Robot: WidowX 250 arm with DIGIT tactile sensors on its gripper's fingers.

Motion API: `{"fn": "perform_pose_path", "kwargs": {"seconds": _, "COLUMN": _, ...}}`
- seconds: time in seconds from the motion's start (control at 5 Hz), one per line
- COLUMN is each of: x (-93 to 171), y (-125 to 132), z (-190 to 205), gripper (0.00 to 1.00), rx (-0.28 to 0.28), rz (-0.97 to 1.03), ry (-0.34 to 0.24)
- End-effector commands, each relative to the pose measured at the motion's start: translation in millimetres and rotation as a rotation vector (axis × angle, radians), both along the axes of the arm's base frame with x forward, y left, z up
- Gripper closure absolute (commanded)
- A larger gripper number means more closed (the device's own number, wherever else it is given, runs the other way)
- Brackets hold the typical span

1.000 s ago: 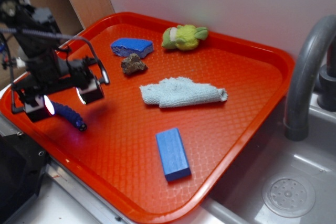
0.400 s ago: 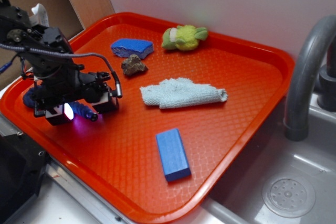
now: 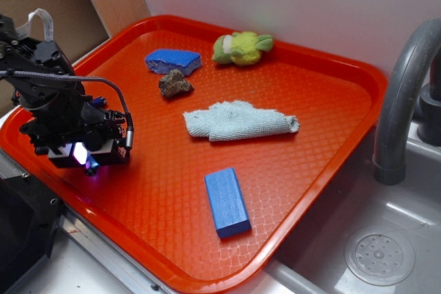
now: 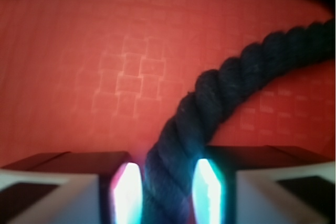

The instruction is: Grab the blue rope.

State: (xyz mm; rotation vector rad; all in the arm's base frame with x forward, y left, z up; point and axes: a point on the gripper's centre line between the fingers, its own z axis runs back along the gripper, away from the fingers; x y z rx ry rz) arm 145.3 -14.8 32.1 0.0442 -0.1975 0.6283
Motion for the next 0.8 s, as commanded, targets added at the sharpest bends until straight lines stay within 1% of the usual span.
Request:
{"fn": "perform_pose_path", "kwargs": {"seconds": 0.0, "x": 44.8, "y": 0.2, "z": 88.2, "gripper": 1.00, "rx": 0.055, "rz": -0.321, "ry": 0.017}}
{"fn": "perform_pose_path", "kwargs": {"seconds": 0.2, "x": 77.4, "y": -21.0, "z": 127.4, "gripper": 1.00, "rx": 0.001, "rz": -0.456, "ry": 0.154}}
{"fn": "perform_pose_path", "kwargs": {"seconds": 0.4, "x": 86.3, "y": -40.4, "z": 158.6, "gripper": 1.00, "rx": -0.006, "rz": -0.576, "ry": 0.252}}
{"fn": "perform_pose_path", "kwargs": {"seconds": 0.6, "x": 88.8, "y": -56.2, "z": 206.4, "gripper": 1.00, "rx": -0.047, "rz": -0.633, "ry": 0.193}}
